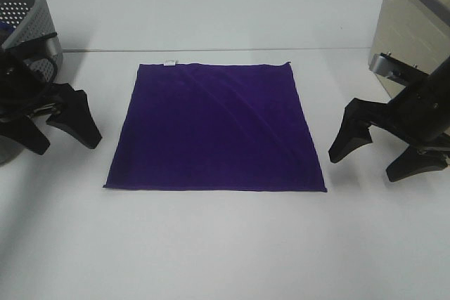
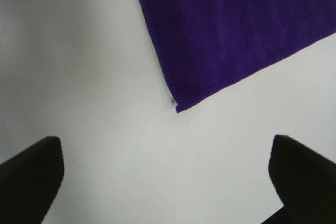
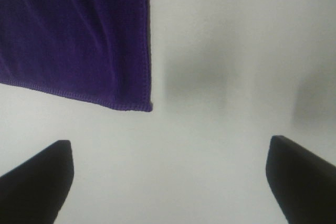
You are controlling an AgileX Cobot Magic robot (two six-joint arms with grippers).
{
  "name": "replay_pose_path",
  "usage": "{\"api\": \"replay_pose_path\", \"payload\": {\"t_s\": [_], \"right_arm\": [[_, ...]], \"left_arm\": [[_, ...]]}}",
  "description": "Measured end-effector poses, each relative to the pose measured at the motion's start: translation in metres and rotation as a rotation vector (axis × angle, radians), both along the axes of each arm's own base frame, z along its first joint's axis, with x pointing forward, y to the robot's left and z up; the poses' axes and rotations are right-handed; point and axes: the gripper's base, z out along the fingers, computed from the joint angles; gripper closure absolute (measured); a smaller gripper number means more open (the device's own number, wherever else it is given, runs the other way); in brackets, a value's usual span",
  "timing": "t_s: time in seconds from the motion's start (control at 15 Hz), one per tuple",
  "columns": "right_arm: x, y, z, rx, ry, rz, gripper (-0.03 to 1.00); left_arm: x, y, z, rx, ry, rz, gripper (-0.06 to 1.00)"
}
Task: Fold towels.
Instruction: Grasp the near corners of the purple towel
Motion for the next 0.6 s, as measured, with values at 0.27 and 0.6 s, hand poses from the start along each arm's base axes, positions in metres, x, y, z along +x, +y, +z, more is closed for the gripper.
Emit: {"api": "replay_pose_path", "payload": {"t_s": [0.27,0.6], "right_arm": [[0.008,-0.002,-0.012,-0.021,-0.050,-0.021,0.01],[0.021,0.004,-0.018,0.051,-0.161,-0.020,0.01]], "left_arm": [[0.012,0.000,-0.015,0.002,0.016,-0.014,-0.04],[0.015,0.000,-0.042,0.011,0.065,-0.013,-0.04]]}}
